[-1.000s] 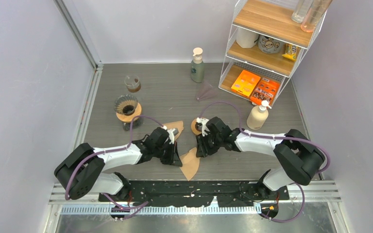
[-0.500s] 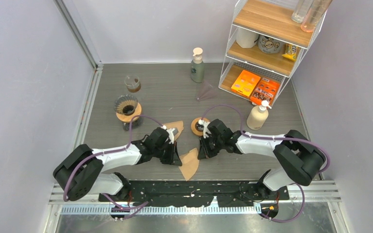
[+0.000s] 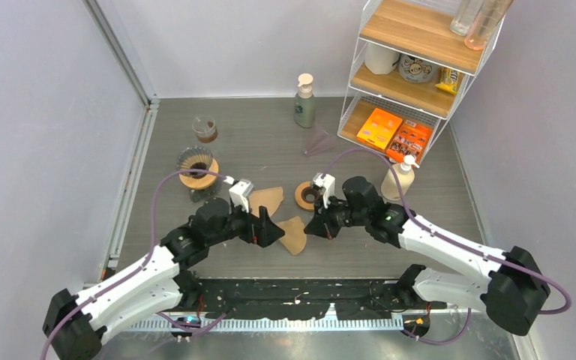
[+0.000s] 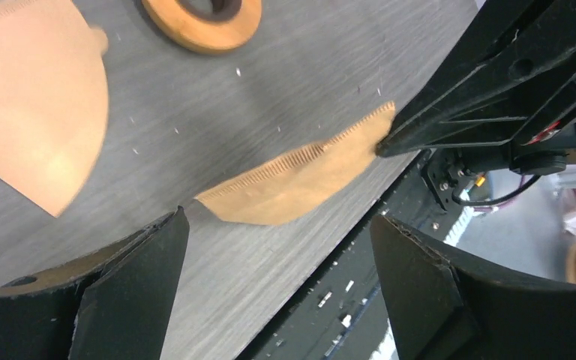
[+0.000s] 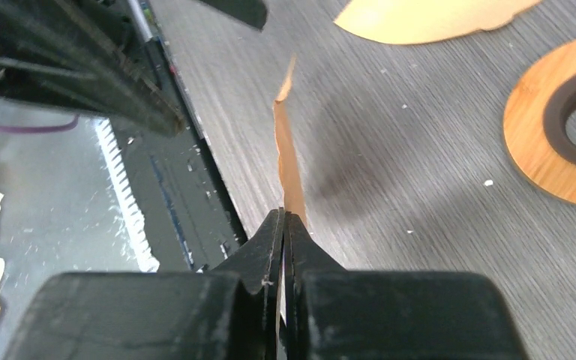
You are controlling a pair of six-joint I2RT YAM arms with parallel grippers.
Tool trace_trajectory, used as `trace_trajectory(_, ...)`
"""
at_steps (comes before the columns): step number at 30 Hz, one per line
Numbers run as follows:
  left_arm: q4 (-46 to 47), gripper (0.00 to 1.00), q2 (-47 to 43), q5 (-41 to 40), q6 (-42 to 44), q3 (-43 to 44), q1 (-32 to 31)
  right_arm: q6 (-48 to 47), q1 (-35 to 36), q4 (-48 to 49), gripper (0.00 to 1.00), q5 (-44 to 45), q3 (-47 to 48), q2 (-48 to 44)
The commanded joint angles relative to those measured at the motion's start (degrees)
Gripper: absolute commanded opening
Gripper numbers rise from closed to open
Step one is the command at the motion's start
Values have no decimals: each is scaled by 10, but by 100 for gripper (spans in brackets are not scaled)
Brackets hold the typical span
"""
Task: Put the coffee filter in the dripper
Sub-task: Pick up the coffee filter from the center of the board.
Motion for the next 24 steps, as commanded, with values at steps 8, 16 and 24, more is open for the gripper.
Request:
trace_trajectory(8,163,99,-103,172,158,-64,-1,-135,3,-193,5,-106,125,-76)
trace_trajectory(16,208,90,-24,246,175,-31,-1,-147,3,-222,5,-141,172,-57)
trace_trajectory(24,313,15,37,320,108,-26,-1,-145,-2,-229,5,-114,193,-54)
